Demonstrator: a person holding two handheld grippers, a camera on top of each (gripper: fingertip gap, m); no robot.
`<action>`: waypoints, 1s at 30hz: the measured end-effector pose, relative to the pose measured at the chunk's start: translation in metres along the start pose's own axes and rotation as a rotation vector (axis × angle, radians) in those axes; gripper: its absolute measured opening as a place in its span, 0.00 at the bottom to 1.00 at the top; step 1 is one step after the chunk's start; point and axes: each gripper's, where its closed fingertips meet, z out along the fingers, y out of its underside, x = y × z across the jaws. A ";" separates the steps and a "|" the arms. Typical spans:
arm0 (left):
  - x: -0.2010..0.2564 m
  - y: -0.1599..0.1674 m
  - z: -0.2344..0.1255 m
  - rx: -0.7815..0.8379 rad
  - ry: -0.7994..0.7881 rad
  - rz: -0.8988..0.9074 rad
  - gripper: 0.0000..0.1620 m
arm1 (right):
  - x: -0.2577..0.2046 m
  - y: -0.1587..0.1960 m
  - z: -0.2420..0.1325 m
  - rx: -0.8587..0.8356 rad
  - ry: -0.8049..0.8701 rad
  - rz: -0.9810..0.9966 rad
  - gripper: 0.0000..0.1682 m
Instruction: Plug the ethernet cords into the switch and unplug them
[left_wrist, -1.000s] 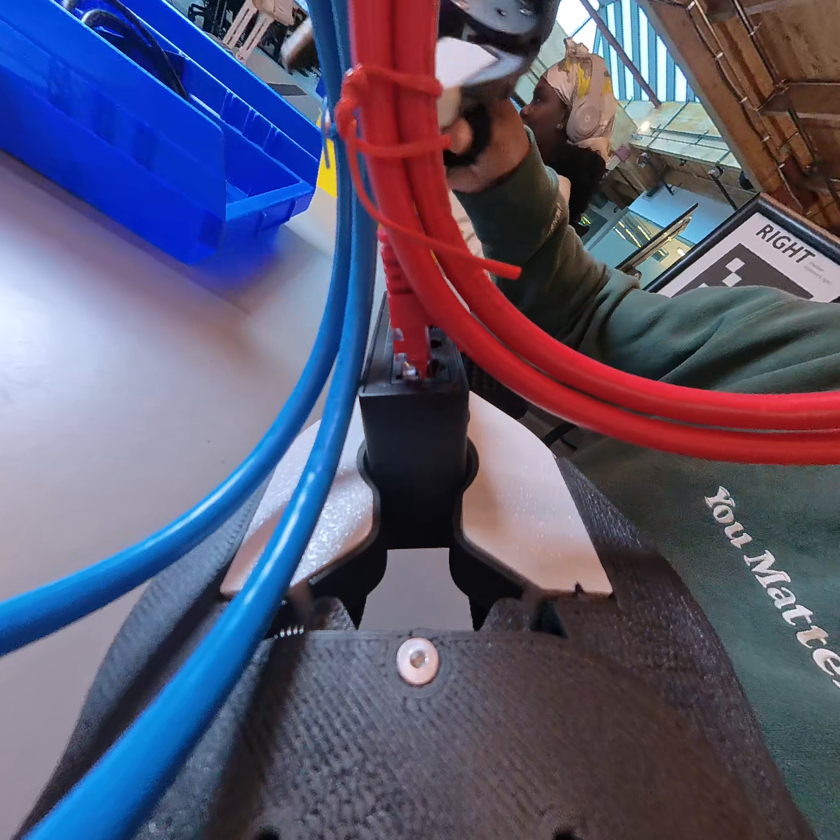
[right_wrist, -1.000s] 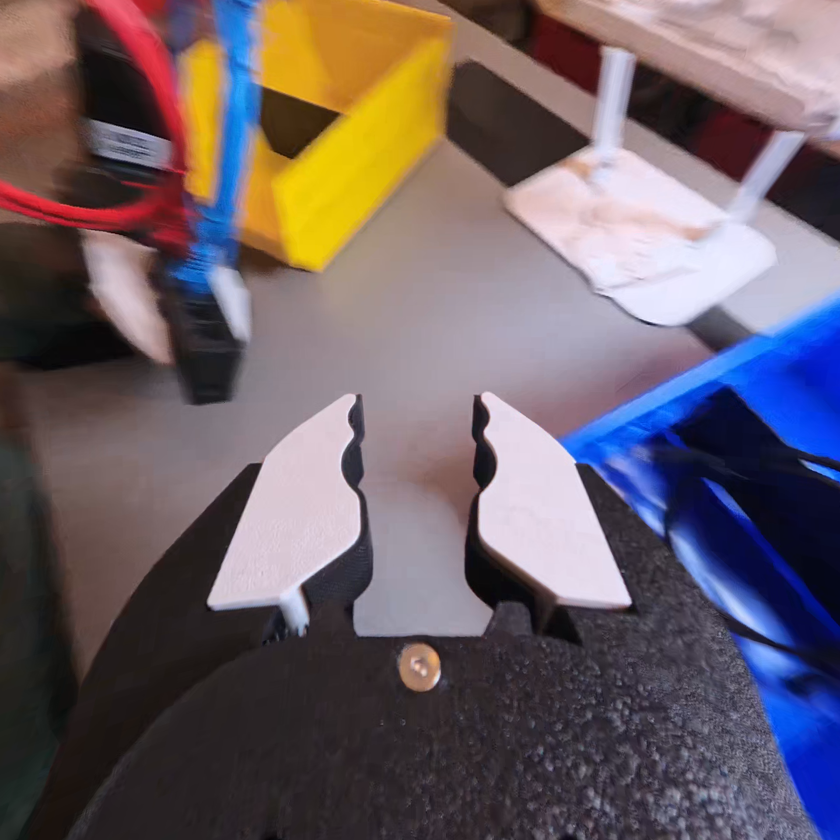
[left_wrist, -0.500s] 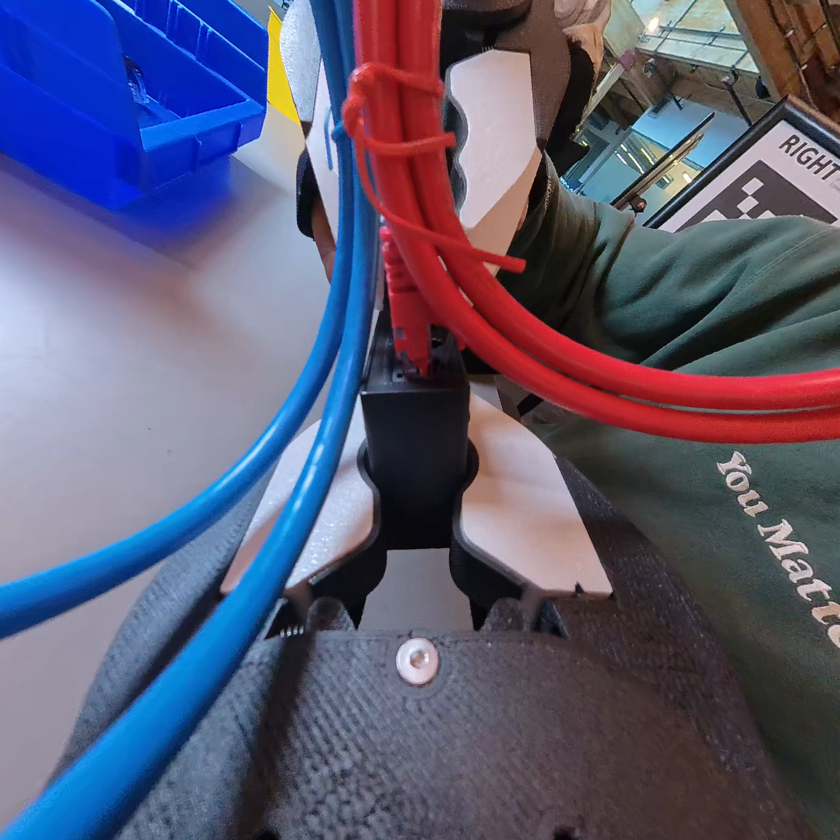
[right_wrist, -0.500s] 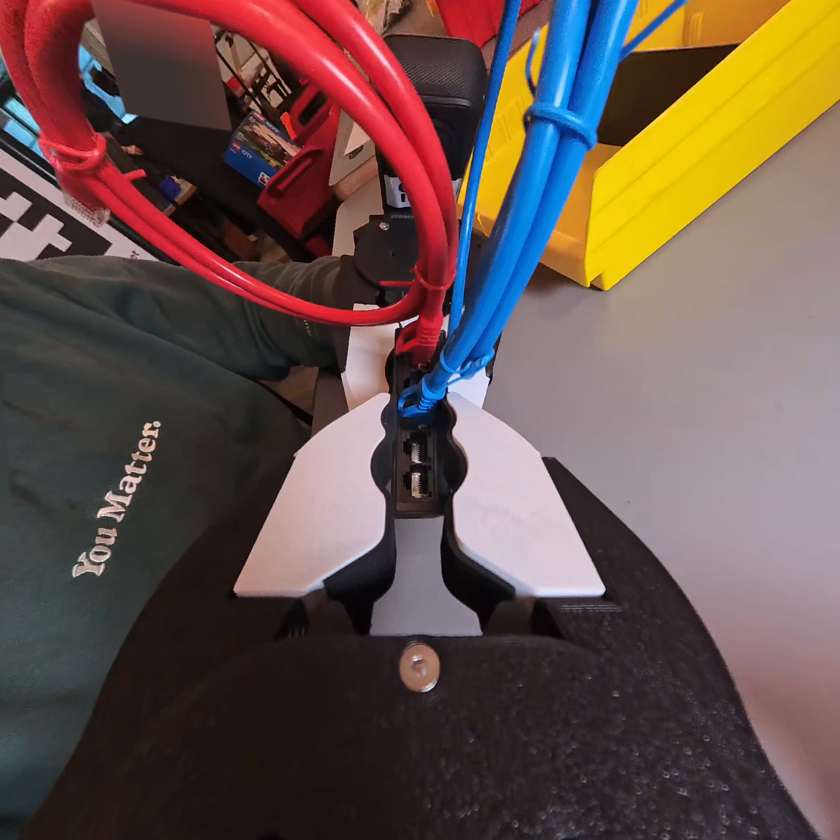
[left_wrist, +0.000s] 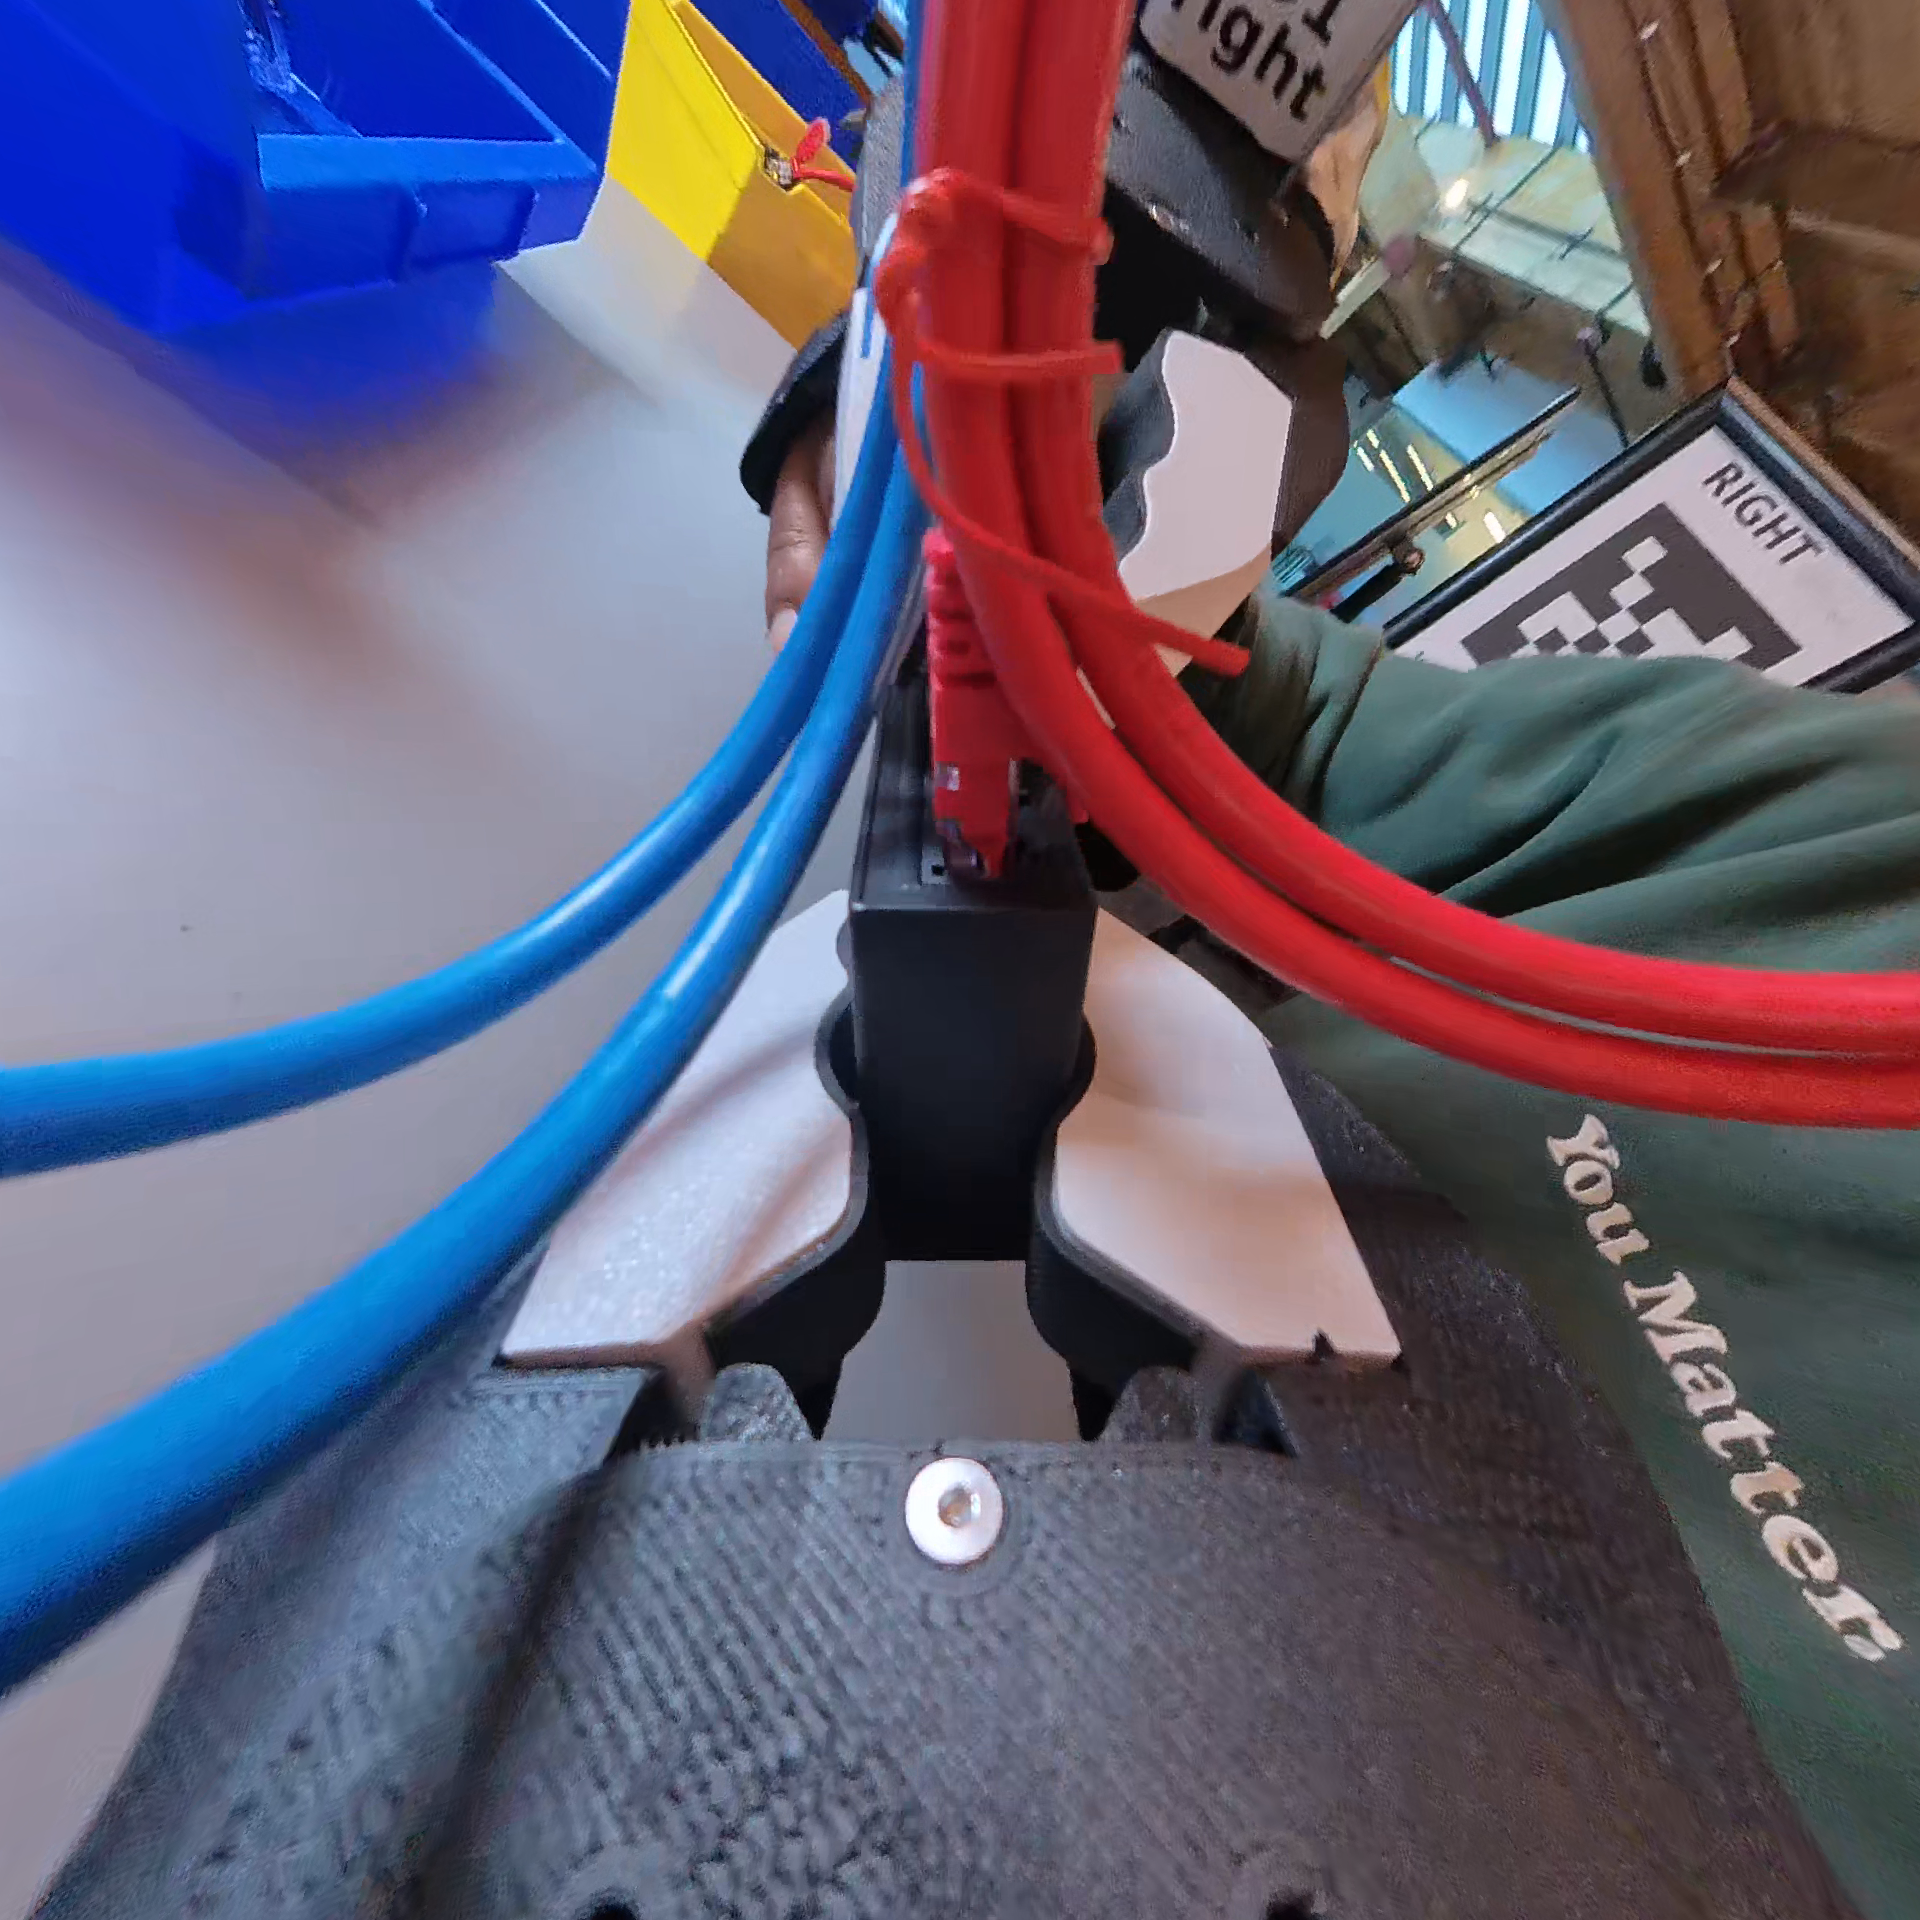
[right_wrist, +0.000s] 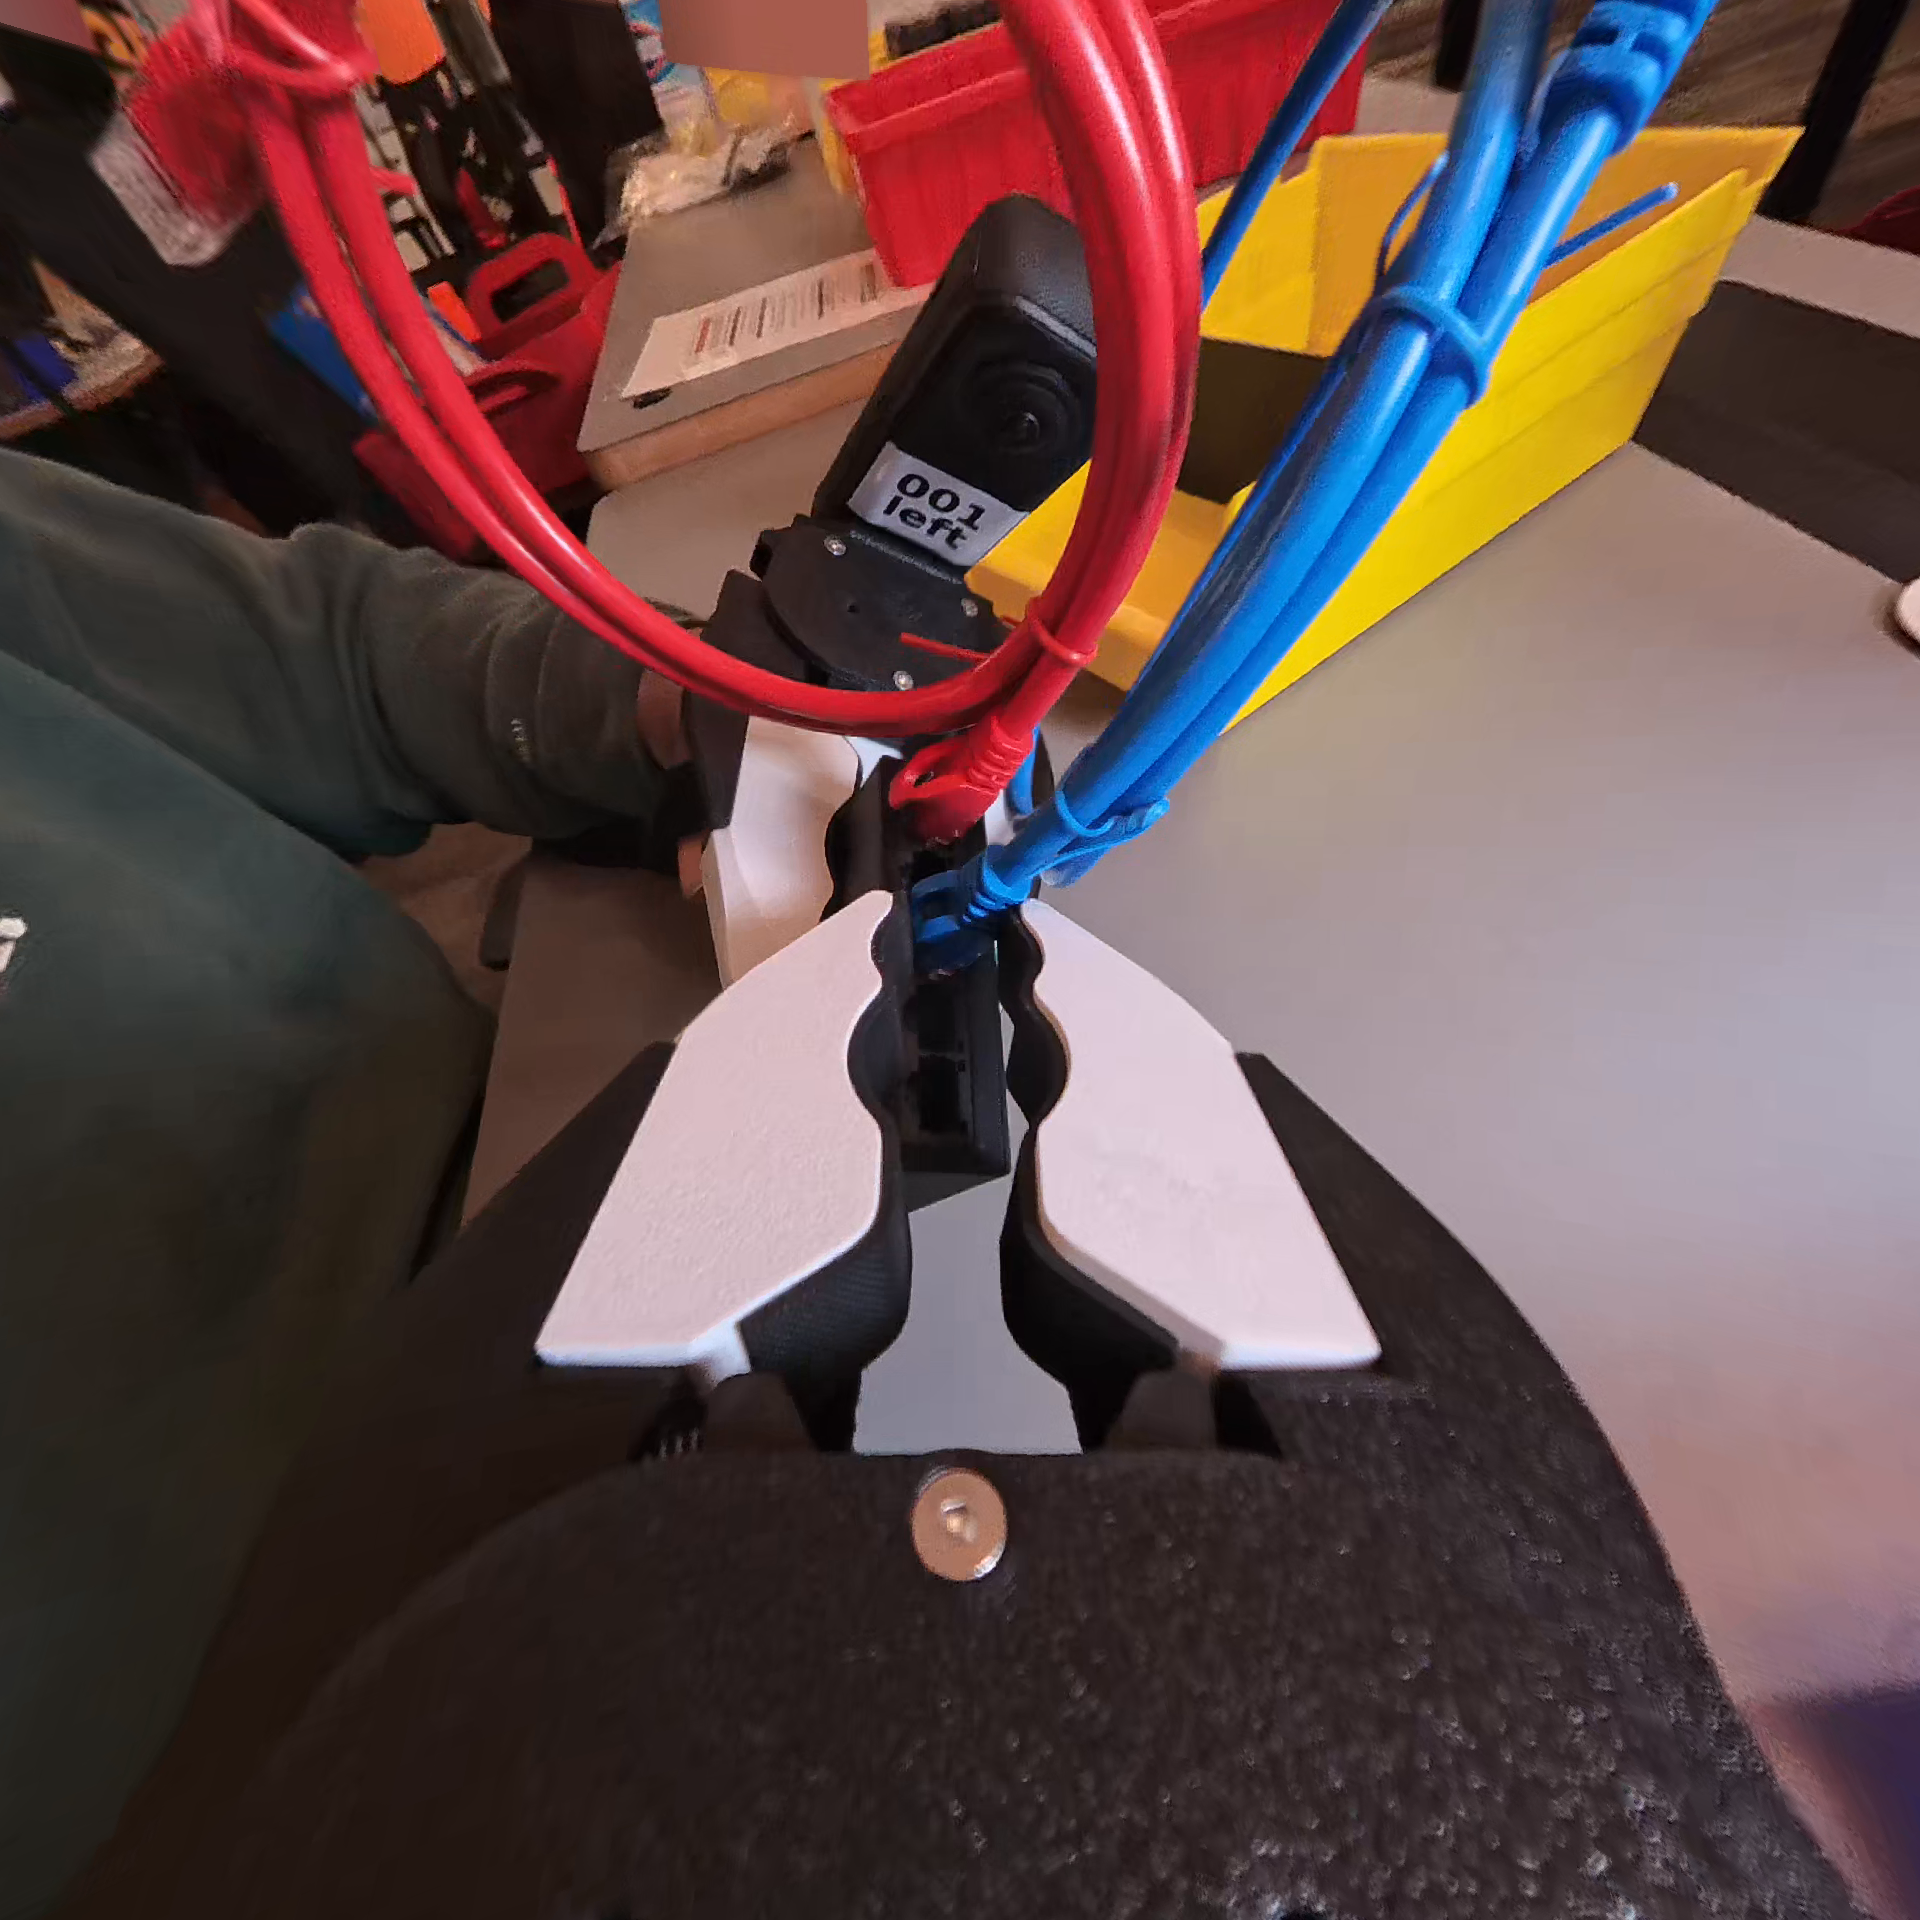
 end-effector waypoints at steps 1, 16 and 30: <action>0.000 -0.002 0.000 0.013 -0.005 -0.001 0.19 | 0.001 -0.001 -0.001 0.018 0.017 -0.006 0.10; -0.003 -0.015 -0.013 -0.006 -0.279 0.432 0.21 | -0.010 -0.015 -0.004 0.096 -0.041 -0.073 0.09; 0.018 -0.021 -0.001 0.093 -0.156 0.420 0.20 | -0.023 -0.028 -0.018 0.246 -0.026 -0.080 0.08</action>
